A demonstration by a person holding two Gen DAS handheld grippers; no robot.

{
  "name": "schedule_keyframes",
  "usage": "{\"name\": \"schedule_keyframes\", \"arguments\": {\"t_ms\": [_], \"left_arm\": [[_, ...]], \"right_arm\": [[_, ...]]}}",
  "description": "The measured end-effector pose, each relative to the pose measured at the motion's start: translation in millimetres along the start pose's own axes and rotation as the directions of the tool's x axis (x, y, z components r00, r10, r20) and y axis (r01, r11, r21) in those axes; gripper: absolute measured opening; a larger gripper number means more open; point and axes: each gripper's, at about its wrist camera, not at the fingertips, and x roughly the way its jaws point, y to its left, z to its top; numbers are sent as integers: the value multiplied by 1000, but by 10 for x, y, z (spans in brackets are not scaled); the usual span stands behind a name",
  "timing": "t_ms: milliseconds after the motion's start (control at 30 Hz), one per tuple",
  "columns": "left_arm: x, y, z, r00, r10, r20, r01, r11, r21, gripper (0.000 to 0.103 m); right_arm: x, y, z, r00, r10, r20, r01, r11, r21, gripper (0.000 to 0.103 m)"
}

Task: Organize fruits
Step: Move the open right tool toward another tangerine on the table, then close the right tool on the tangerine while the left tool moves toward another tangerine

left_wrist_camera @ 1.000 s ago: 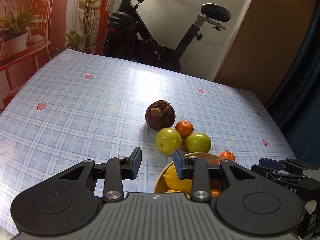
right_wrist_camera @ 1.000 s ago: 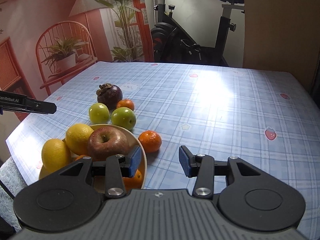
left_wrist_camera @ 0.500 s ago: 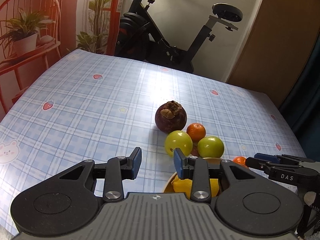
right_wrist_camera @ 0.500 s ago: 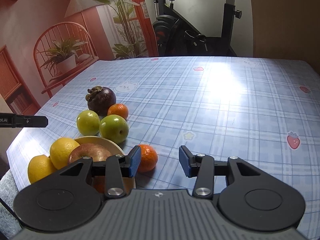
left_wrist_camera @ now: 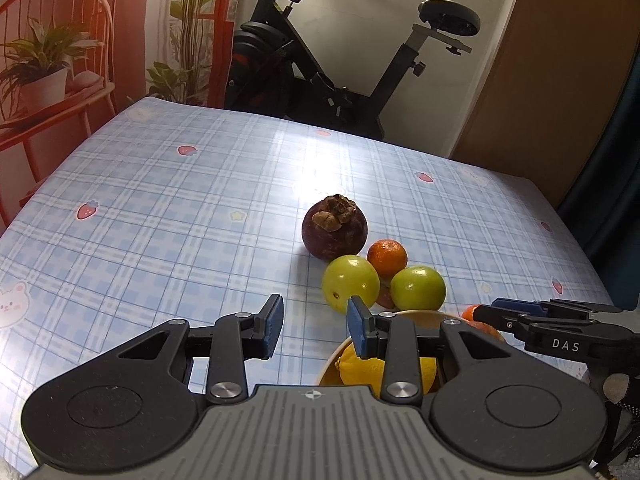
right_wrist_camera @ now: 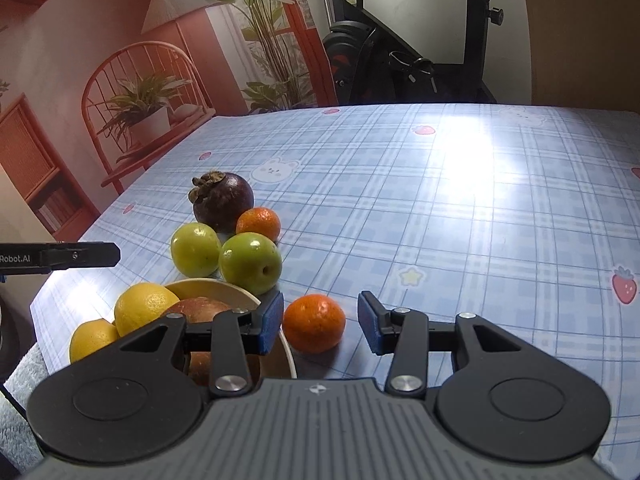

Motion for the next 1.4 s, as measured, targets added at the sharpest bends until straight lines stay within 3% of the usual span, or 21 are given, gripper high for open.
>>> {"name": "schedule_keyframes", "arguments": {"t_ms": [167,333,467,1033,1267,1400], "left_arm": [[4,28,-2,1000,7,1,-7,1000,-10,37],[-2,2,3,1000,8,13,-8,1000,-5,37],[-6,-61,12,1000,4,31,-5,1000,22,37],[29,-10,-13,999,-49,13,49,999,1,37],[21,13,-12,998,-65,16,65,998,-9,37],[26,6,-11,998,-64,17,65,998,-8,37]], "right_arm": [[-25,-91,-38,1000,14,23,-15,998,55,41],[-113,-89,-2,997,-53,63,52,999,16,41],[-149,-189,32,992,-99,81,95,994,49,41],[-208,-388,-21,967,-250,40,245,965,94,41],[-405,-452,-116,965,-233,120,212,964,159,41],[-426,-322,-129,963,-218,161,208,975,76,42]]}}
